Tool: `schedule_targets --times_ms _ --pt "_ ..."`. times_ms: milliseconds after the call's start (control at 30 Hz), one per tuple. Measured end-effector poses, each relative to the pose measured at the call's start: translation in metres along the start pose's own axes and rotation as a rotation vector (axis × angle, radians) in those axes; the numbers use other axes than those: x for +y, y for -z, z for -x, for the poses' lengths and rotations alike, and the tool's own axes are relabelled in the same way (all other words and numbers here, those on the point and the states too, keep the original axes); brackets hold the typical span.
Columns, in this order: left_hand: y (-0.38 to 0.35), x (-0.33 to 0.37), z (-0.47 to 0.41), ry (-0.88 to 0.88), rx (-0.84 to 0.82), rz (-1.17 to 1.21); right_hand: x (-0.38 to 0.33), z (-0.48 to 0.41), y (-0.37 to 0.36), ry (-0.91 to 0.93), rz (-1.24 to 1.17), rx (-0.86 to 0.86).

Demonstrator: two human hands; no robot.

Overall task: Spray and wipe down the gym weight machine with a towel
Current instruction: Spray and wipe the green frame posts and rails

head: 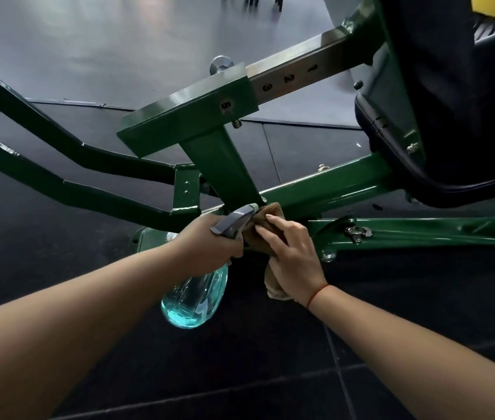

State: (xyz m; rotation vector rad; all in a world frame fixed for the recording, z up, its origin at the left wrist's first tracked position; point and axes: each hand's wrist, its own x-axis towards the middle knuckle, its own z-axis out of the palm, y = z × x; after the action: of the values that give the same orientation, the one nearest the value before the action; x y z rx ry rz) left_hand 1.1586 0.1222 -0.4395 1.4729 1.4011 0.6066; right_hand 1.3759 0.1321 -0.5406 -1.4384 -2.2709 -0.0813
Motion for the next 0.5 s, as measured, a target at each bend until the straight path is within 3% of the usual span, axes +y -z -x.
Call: schedule_targets --times_ms 100,200,367,500 --pt "-0.004 -0.011 0.009 0.004 0.067 -0.007 -0.001 -0.007 -0.008 0.278 -0.013 -0.054" --pt "-0.005 -0.025 0.021 0.012 0.140 -0.005 -0.012 -0.006 -0.023 0.510 0.134 -0.084" --pt "0.004 -0.046 0.036 0.102 0.342 0.044 -0.059 -0.034 -0.041 0.688 0.133 0.193" --pt "0.017 -0.052 0.049 0.135 0.417 0.069 -0.044 -0.059 -0.048 0.763 0.322 0.169"
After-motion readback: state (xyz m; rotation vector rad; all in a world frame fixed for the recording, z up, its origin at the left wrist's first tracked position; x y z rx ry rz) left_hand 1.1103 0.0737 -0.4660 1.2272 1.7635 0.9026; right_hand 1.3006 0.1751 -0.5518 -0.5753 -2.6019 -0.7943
